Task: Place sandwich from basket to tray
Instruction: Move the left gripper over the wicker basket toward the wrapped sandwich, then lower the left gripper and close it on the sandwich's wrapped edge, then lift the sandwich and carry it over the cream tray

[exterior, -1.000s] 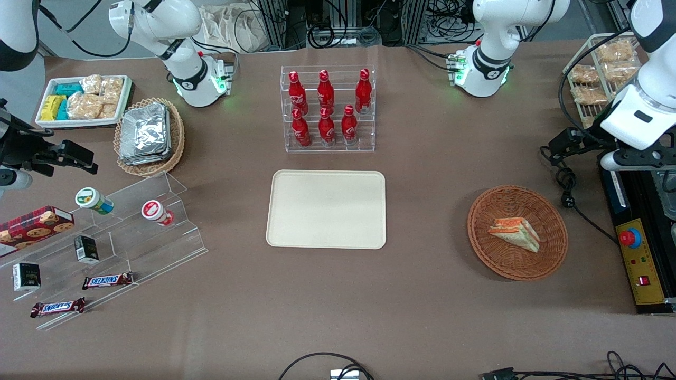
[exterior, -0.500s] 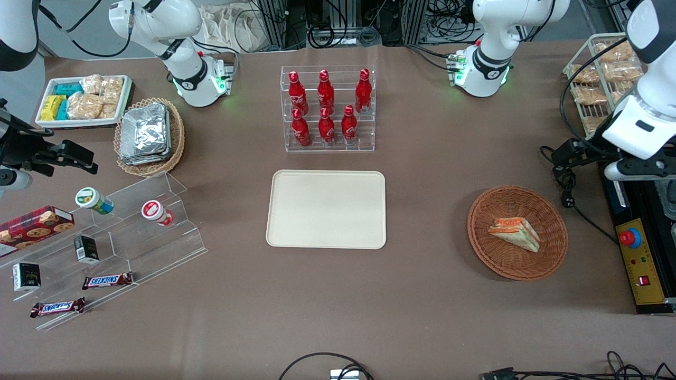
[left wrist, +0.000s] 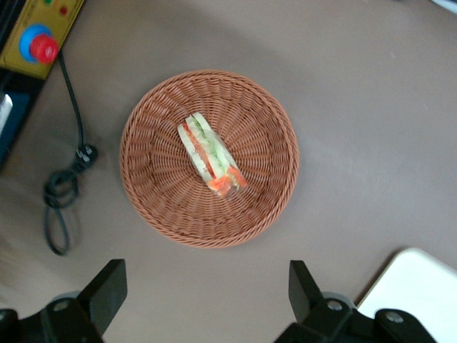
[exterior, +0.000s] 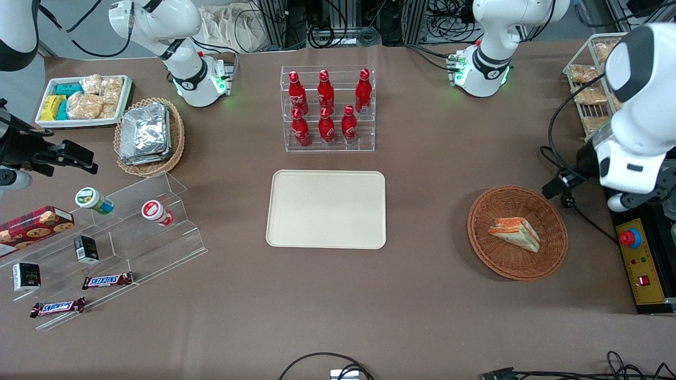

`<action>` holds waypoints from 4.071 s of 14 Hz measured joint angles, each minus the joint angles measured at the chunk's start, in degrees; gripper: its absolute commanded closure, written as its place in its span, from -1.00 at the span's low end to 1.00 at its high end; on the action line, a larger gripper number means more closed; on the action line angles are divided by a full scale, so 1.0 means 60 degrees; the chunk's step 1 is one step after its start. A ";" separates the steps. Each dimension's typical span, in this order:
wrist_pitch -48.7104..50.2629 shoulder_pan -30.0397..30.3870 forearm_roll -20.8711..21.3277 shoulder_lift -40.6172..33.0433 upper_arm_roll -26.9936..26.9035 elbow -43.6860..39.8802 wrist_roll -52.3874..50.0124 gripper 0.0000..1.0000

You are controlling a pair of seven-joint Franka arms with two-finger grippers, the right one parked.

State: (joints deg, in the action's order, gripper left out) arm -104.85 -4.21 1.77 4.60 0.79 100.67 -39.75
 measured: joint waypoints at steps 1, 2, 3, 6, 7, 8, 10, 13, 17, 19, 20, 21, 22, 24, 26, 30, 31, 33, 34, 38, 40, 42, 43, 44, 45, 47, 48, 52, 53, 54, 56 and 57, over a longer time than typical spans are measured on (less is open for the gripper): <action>-0.0235 0.0003 0.0011 0.0327 0.0001 0.0024 -0.0648 -1.00; -0.0421 0.0010 0.0033 0.0659 0.0000 0.0042 -0.1159 -1.00; -0.0564 0.0018 0.0063 0.0963 -0.0002 0.0056 -0.1521 -1.00; -0.1767 0.0019 0.0190 0.1619 -0.0009 0.0505 -0.2427 -1.00; -0.2451 0.0017 0.0360 0.1732 -0.0008 0.0896 -0.2732 -1.00; -0.3024 0.0018 0.0546 0.1817 -0.0010 0.1320 -0.3050 -1.00; -0.3716 0.0018 0.0673 0.1896 -0.0010 0.2012 -0.3463 -1.00; -0.4459 0.0017 0.0730 0.1937 -0.0015 0.2593 -0.3604 -1.00; -0.4702 0.0018 0.0858 0.2139 -0.0179 0.2737 -0.3698 -1.00; -0.4770 0.0023 0.0866 0.2240 -0.0285 0.2743 -0.3698 -1.00; -0.4780 0.0023 0.0867 0.2278 -0.0295 0.2744 -0.3699 -1.00; -0.4792 0.0020 0.0867 0.2309 -0.0295 0.2745 -0.3701 -1.00; -0.4846 0.0019 0.0867 0.2335 -0.0295 0.2747 -0.3706 -1.00; -0.5134 0.0019 0.0867 0.2425 -0.0295 0.2758 -0.3709 -1.00; -0.5254 0.0019 0.0867 0.2550 -0.0295 0.2763 -0.3709 -0.99; -0.5282 0.0014 0.0881 0.2663 -0.0295 0.2763 -0.3691 0.00; -0.5282 0.0014 0.0893 0.2665 -0.0295 0.2763 -0.3680 0.35; -0.5281 0.0013 0.0923 0.2665 -0.0294 0.2763 -0.3557 0.99; -0.5281 0.0013 0.0933 0.2665 -0.0294 0.2763 -0.3346 1.00; -0.5191 0.0017 0.0933 0.2601 -0.0410 0.2727 -0.2412 1.00; -0.4953 0.0018 0.0924 0.2406 -0.0432 0.2577 -0.1922 1.00; -0.4182 0.0014 0.0919 0.2029 -0.0428 0.2216 -0.1362 1.00; -0.3640 0.0002 0.0919 0.1806 -0.0415 0.1935 -0.1016 1.00; -0.3049 -0.0040 0.0916 0.1577 -0.0382 0.1586 -0.0591 1.00; -0.2448 -0.0131 0.0914 0.1381 -0.0352 0.1206 -0.0161 1.00; -0.1306 -0.0353 0.0902 0.1092 -0.0205 0.0383 0.0729 1.00; -0.0698 -0.0431 0.0900 0.0989 -0.0042 -0.0045 0.1129 1.00; 0.1909 -0.0598 0.0876 0.0810 0.0958 -0.1931 0.2673 1.00; 0.2294 -0.0680 0.0869 0.0805 0.1287 -0.2288 0.2958 1.00; 0.2493 -0.0780 0.0863 0.0805 0.1655 -0.2540 0.3153 1.00; 0.2554 -0.0974 0.0859 0.0820 0.2504 -0.2740 0.3240 1.00; 0.2524 -0.1066 0.0859 0.0858 0.2874 -0.2754 0.3235 1.00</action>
State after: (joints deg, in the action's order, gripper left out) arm -89.70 -10.61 6.93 9.74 18.04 84.14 -20.34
